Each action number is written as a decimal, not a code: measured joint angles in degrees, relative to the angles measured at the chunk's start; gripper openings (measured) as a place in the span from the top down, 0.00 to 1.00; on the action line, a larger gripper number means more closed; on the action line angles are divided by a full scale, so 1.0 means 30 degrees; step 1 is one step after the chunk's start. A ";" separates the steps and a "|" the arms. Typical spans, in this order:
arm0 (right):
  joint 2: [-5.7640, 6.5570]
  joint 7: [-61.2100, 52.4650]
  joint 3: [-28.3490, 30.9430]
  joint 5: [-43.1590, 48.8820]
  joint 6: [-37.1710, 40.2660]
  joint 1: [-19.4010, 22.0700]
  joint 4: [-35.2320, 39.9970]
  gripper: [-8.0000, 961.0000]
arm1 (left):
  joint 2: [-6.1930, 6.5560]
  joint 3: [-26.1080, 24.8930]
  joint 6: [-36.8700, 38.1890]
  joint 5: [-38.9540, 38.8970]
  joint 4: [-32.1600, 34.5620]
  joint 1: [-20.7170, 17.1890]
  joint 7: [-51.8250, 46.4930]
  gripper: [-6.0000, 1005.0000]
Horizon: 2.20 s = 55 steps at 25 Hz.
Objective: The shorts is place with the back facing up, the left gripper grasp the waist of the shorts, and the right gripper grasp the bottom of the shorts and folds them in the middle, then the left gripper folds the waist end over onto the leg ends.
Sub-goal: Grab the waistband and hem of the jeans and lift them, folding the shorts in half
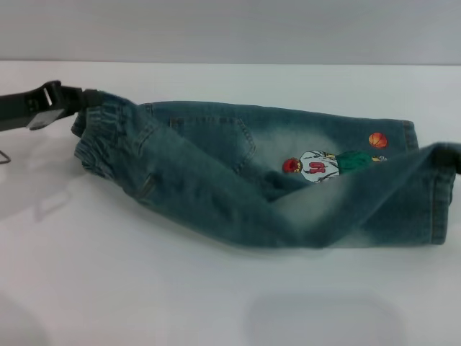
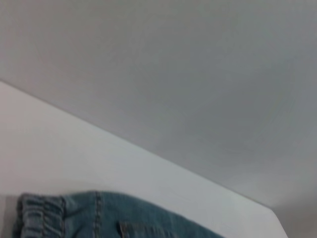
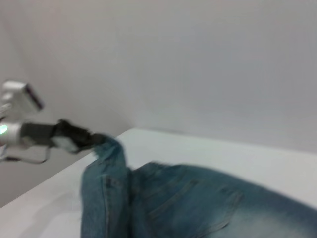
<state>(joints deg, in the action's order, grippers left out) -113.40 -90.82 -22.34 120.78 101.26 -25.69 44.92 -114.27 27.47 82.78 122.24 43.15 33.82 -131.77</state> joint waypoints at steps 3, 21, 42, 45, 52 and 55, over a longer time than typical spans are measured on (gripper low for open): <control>-0.0099 0.0521 0.0019 -0.0661 -0.1198 0.0047 -0.0313 0.97 | -0.0178 0.0000 -0.0787 -0.0157 -0.0002 0.0163 0.0035 0.95; -0.0136 0.1187 -0.0228 -0.1501 -0.7365 -0.0823 -0.2763 0.95 | -0.0489 0.0043 -0.3712 -0.0860 -0.0007 0.0416 0.0247 0.95; -0.0158 0.1112 -0.0052 -0.1578 -0.9044 -0.2006 -0.3501 0.94 | -0.0891 -0.0076 -0.5723 -0.1238 0.0000 0.0130 0.0979 0.95; -0.0130 0.1098 -0.0043 -0.1675 -0.9310 -0.1966 -0.3495 0.94 | -0.0900 -0.0097 -0.5823 -0.1386 0.0052 0.0062 0.1020 0.94; -0.0146 0.1084 -0.0183 -0.1793 -0.9869 -0.1866 -0.3573 0.94 | -0.0901 -0.0020 -0.6173 -0.1452 0.0111 0.0051 0.1034 0.94; -0.0162 0.1088 -0.0200 -0.1791 -1.0108 -0.1847 -0.3903 0.93 | -0.0901 0.0016 -0.6232 -0.1457 0.0093 0.0129 0.1035 0.94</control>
<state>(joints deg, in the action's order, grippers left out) -113.89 -87.56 -22.94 115.40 70.94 -31.23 33.21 -116.97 27.51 64.08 117.86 43.43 34.21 -128.66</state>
